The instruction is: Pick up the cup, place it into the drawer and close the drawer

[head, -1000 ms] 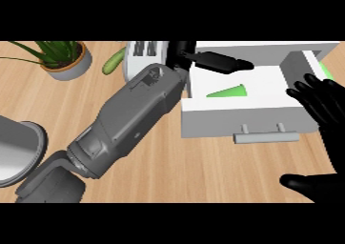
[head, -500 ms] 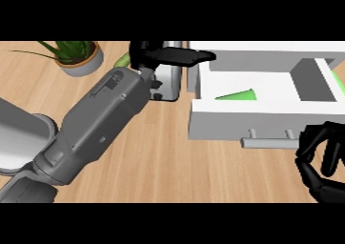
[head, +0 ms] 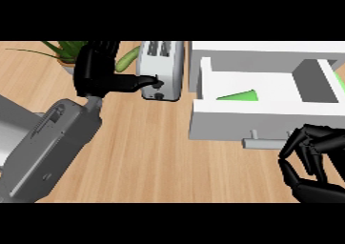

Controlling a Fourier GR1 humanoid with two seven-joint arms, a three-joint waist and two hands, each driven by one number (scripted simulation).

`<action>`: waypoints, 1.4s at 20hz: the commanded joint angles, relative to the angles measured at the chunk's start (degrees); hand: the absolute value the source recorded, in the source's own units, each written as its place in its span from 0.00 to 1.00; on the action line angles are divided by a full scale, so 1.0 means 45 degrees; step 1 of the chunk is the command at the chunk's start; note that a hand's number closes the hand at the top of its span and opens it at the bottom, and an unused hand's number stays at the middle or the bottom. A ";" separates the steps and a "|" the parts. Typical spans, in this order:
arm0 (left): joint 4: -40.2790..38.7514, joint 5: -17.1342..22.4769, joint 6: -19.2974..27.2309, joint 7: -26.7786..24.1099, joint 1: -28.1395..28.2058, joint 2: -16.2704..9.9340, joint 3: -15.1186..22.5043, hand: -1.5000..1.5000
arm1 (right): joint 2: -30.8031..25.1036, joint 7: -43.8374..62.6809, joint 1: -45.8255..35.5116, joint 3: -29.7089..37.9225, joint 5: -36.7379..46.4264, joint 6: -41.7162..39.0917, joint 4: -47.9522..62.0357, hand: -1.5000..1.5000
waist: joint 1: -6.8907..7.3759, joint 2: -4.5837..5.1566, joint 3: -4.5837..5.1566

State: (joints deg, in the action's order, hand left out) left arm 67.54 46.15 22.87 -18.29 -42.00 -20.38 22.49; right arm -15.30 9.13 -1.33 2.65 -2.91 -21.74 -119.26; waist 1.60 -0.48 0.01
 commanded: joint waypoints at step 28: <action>0.4469 0.0166 -0.4852 -0.0490 0.8203 -0.2580 -0.3787 0.00 | 0.0748 -0.5569 -0.5406 -0.2994 1.1111 0.3859 1.3398 0.00 | -0.0198 0.0125 -0.0005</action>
State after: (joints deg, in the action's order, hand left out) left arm 86.05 47.40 2.91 -21.42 -7.32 -31.68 8.50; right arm -12.96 -13.56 -21.56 -12.43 45.54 -5.61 -67.40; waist 1.02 0.14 -0.02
